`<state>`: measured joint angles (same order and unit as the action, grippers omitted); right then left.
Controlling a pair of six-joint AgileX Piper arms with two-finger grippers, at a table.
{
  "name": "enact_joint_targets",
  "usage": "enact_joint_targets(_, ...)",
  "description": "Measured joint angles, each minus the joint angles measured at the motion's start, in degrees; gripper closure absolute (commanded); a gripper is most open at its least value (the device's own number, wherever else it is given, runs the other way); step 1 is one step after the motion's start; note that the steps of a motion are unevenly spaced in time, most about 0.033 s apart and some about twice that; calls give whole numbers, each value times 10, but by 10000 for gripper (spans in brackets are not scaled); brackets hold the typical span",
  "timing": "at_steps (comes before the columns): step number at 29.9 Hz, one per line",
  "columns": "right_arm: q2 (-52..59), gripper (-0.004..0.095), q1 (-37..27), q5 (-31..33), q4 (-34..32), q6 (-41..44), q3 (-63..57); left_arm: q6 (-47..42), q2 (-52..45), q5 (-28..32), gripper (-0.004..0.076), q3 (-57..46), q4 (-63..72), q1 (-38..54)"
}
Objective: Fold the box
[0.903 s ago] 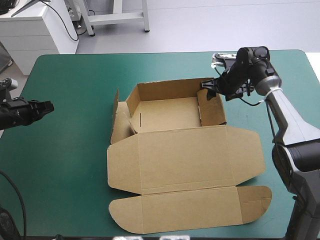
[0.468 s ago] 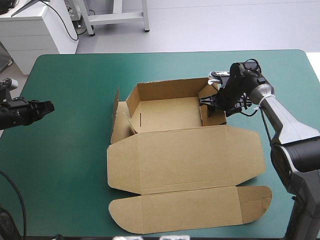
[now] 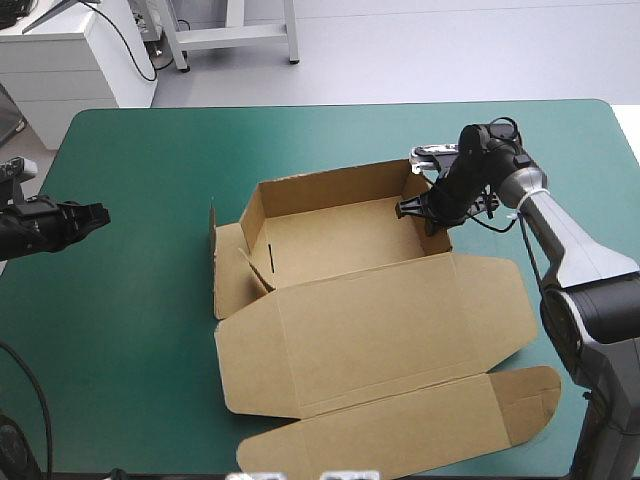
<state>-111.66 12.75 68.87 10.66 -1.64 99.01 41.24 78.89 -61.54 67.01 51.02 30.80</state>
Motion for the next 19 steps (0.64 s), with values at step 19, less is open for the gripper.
enact_joint_targets(19, 145, 923, 0, 26, 46, -33, 100, 2, 12, 45, 731, 0, 9, 0)
